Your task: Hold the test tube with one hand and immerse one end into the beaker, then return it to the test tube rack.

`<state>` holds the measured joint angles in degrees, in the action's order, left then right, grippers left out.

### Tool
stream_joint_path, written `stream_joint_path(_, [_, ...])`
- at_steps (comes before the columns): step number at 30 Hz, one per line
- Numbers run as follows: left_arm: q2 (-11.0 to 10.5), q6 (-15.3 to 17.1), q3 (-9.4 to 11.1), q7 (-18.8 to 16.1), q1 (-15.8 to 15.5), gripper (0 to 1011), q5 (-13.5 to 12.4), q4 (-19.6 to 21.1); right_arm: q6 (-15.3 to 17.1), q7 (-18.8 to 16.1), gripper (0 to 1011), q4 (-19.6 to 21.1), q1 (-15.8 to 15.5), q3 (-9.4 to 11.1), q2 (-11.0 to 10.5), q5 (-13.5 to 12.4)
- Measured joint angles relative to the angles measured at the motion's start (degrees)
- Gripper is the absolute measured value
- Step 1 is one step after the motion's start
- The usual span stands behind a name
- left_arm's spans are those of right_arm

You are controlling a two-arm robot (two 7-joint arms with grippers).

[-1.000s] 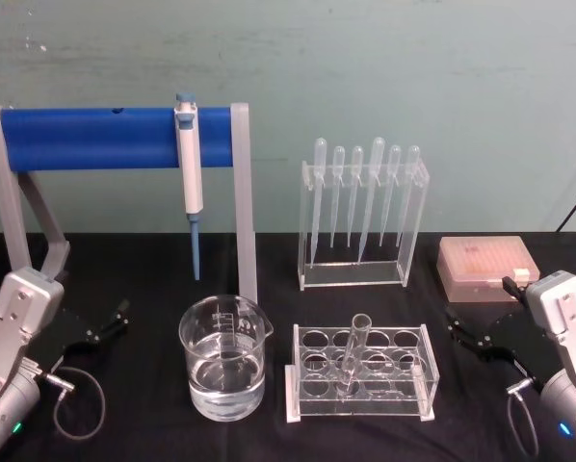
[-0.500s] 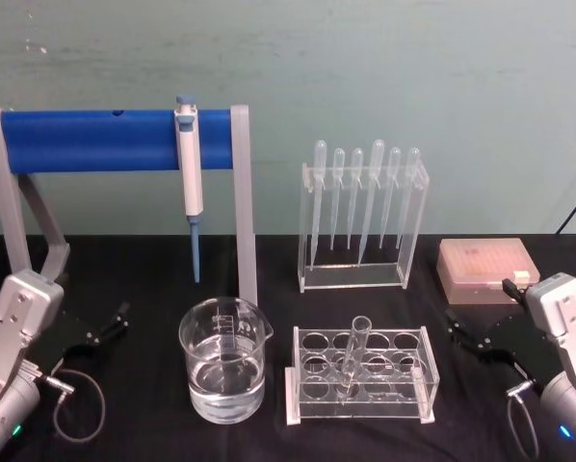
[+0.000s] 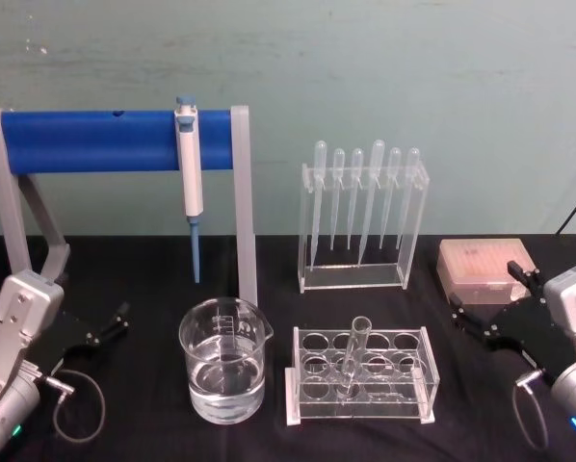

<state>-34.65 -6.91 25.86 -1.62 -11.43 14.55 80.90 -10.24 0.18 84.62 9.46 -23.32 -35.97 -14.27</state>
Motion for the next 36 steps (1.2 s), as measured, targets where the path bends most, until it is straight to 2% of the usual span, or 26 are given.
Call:
stream_joint_path(7, [0.0,0.0,0.0,0.0,0.0,1000,0.0,0.0,-3.1,-4.6,1002,4.3,-3.3,2.4,-2.9,-2.9])
stream_joint_path(10, [0.0,0.0,0.0,0.0,0.0,1000,0.0,0.0,-5.3,-8.5,1002,5.9,-5.1,3.1,-5.2,-4.6])
stream_joint_path(13, [0.0,0.0,0.0,0.0,0.0,1000,0.0,0.0,-8.1,-15.7,1002,6.9,-6.8,3.3,-8.2,-7.4])
stream_joint_path(16, [0.0,0.0,0.0,0.0,0.0,1000,0.0,0.0,-9.9,-20.6,1000,6.9,-7.3,2.9,-9.8,-9.2])
stream_joint_path(18, [0.0,0.0,0.0,0.0,0.0,1000,0.0,0.0,-12.1,-26.9,1000,6.4,-7.3,2.0,-11.0,-11.2])
stream_joint_path(19, [0.0,0.0,0.0,0.0,0.0,1000,0.0,0.0,-12.1,-26.9,1002,6.4,-7.3,2.0,-11.0,-11.2])
stream_joint_path(20, [0.0,0.0,0.0,0.0,0.0,1000,0.0,0.0,-12.9,-29.6,1002,6.1,-7.0,1.4,-11.2,-11.7])
stream_joint_path(23, [0.0,0.0,0.0,0.0,0.0,1000,0.0,0.0,-13.9,-34.6,1002,5.6,-5.6,0.0,-11.1,-12.3])
stream_joint_path(27, [0.0,0.0,0.0,0.0,0.0,1000,0.0,0.0,-13.9,-38.3,1002,5.3,-3.3,-1.6,-9.9,-11.9])
stream_joint_path(36, [0.0,0.0,0.0,0.0,0.0,1000,0.0,0.0,-10.8,-42.9,1002,3.0,3.2,-3.8,-5.7,-9.9])
